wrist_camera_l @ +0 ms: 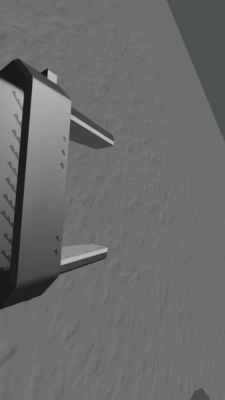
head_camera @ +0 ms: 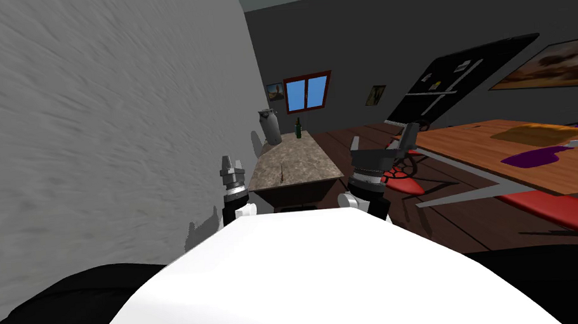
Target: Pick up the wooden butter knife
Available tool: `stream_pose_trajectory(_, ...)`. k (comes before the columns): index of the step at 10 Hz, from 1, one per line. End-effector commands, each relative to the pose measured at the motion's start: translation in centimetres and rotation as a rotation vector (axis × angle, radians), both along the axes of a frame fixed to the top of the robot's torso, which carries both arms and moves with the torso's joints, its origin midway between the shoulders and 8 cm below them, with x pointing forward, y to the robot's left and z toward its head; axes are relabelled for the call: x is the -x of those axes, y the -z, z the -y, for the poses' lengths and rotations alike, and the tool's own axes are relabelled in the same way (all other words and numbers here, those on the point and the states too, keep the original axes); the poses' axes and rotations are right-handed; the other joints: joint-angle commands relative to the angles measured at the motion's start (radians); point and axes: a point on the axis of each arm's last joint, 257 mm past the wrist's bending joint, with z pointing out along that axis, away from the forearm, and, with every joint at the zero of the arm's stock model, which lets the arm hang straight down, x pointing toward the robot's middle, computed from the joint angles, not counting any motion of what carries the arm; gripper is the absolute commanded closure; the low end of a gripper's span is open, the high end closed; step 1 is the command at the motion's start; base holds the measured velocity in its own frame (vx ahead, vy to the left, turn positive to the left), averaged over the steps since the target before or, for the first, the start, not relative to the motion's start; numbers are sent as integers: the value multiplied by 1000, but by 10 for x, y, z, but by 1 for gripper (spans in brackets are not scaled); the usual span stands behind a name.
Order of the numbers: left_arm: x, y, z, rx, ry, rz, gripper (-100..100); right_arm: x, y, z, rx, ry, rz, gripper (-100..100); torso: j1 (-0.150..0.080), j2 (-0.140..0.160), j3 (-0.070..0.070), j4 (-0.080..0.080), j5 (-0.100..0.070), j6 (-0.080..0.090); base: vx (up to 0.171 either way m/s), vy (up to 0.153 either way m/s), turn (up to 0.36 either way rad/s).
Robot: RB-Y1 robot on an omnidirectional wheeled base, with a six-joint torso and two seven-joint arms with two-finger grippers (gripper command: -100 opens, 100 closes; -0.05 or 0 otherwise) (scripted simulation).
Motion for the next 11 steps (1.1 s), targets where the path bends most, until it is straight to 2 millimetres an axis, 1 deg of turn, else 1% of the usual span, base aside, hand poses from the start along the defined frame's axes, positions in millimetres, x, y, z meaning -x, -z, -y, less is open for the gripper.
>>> stream_pose_trajectory(1, -4, 4, 4, -32, 22, -24, -100, 0, 0, 0, 0, 0, 0, 0, 0, 0, 0, 0, 0, 0, -2, -8, -28)
stream_pose_trajectory(3, -12, 15, 8, -72, 50, -72, -100, 0, 0, 0, 0, 0, 0, 0, -1, 0, 0, 0, 0, 0, -10, -18, -34)
stream_pose_trajectory(5, -22, 30, 10, -108, 75, -138, -100, 0, 0, 0, 0, 0, 0, 0, -2, 1, 0, 0, 0, 0, -14, -34, -35)
stream_pose_trajectory(6, -22, 30, 12, -121, 81, -141, -100, 0, 0, 0, 0, 0, 0, 0, -2, 1, 1, 0, 0, 0, -11, -28, -17)
stream_pose_trajectory(8, -33, 49, 12, -160, 101, -220, -100, 0, 0, 0, 0, 0, 0, 0, -2, 1, 0, 0, 0, 0, -9, -34, -42)
stream_pose_trajectory(9, -34, 50, 13, -172, 106, -226, -100, 0, 0, 0, 0, 0, 0, 0, -2, 0, 0, 0, 0, 0, -10, -33, -16)
stream_pose_trajectory(11, -44, 71, 12, -220, 124, -308, -100, 0, 0, 0, 0, 0, 0, 0, -2, 1, 0, 0, 0, 0, -17, -44, -40)
